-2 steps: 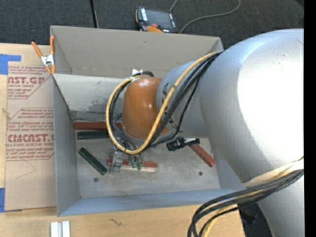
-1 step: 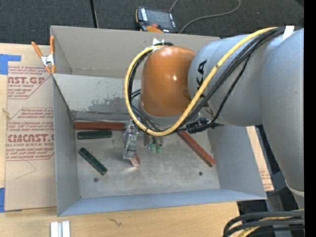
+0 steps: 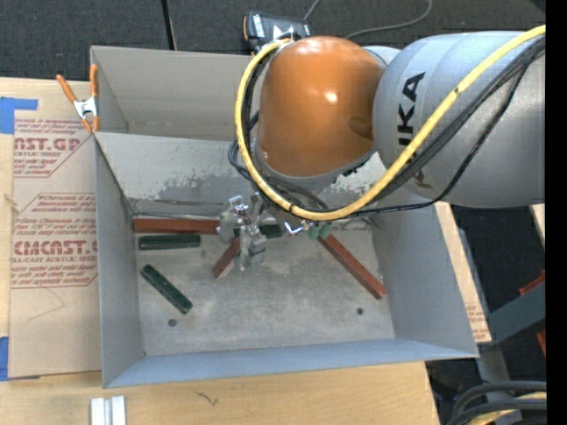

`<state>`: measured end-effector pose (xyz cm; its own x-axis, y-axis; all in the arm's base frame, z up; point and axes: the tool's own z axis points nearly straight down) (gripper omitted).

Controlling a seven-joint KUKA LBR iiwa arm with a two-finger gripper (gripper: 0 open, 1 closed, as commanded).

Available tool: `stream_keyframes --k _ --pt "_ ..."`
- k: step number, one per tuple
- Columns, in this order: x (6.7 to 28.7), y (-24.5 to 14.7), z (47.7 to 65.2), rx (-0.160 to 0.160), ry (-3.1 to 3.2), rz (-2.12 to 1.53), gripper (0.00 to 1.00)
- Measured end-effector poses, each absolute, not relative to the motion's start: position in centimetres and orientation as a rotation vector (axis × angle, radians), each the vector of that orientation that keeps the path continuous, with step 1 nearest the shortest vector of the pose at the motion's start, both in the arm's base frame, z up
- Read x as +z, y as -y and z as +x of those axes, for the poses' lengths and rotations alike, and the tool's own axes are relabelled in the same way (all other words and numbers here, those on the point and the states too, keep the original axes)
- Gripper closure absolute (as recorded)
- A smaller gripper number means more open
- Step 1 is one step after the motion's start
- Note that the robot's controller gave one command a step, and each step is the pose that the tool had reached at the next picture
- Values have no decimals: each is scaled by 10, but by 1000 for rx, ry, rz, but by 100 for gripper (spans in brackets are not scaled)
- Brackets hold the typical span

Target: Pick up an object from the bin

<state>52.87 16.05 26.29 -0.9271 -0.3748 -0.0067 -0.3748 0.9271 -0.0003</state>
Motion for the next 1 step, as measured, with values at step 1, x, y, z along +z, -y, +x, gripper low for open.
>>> stream_keyframes --k 1 --pt "259 -171 517 2 -3042 -777 100"
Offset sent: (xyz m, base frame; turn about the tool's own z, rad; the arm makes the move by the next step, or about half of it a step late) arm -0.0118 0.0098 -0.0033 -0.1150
